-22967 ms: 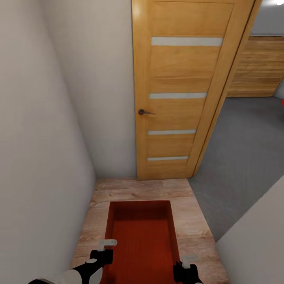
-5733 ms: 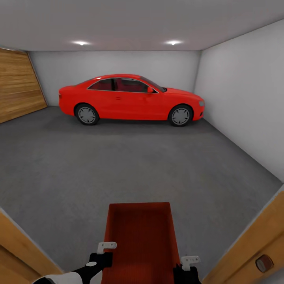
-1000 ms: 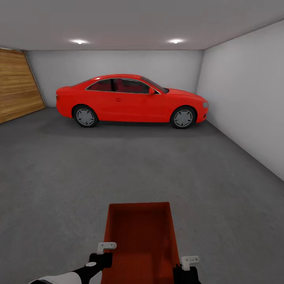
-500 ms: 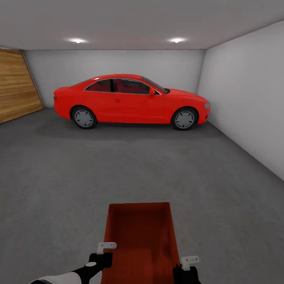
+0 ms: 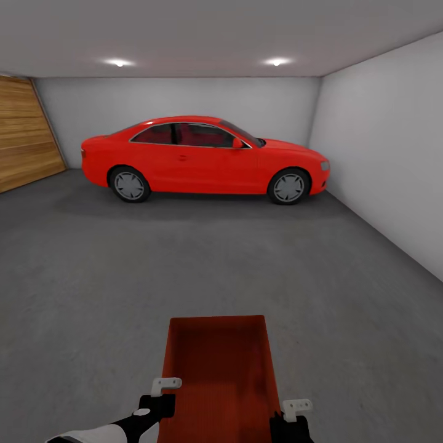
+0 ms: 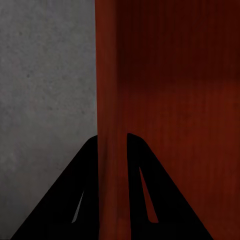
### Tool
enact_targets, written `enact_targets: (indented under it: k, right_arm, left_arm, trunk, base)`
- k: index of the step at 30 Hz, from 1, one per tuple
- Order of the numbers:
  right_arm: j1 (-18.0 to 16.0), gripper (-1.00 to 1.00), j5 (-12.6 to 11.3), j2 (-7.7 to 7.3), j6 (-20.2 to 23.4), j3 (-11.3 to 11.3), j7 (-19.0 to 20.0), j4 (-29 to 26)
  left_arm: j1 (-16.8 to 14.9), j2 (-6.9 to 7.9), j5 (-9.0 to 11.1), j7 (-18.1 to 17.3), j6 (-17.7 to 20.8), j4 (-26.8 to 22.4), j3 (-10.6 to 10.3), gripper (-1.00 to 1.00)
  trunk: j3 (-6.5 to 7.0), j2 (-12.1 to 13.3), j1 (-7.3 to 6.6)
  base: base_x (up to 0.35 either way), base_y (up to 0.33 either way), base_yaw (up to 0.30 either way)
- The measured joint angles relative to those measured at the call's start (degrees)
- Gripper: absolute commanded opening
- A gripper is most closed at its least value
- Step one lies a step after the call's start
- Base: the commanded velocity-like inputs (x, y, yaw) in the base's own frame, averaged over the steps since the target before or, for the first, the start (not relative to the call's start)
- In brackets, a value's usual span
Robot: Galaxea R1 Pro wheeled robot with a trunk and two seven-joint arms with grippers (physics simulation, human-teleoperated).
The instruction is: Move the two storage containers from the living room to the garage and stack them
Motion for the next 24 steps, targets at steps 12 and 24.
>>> enact_targets:
  k: [12, 24]
  right_arm:
    - [0.0, -1.0, 0.0, 0.0, 0.0, 0.0, 0.0, 0.0]
    - [0.0, -1.0, 0.0, 0.0, 0.1, 0.0, 0.0, 0.0]
  left_arm:
    - [0.0, 0.0, 0.0, 0.0, 0.0, 0.0, 0.0, -1.0]
    - [0.0, 0.0, 0.0, 0.0, 0.0, 0.0, 0.0, -1.0]
  trunk:
    - [0.0, 0.0, 0.0]
    - [0.0, 0.0, 0.0]
  base:
    - [0.326, 0.0, 0.0]
    - [0.326, 0.0, 0.0]
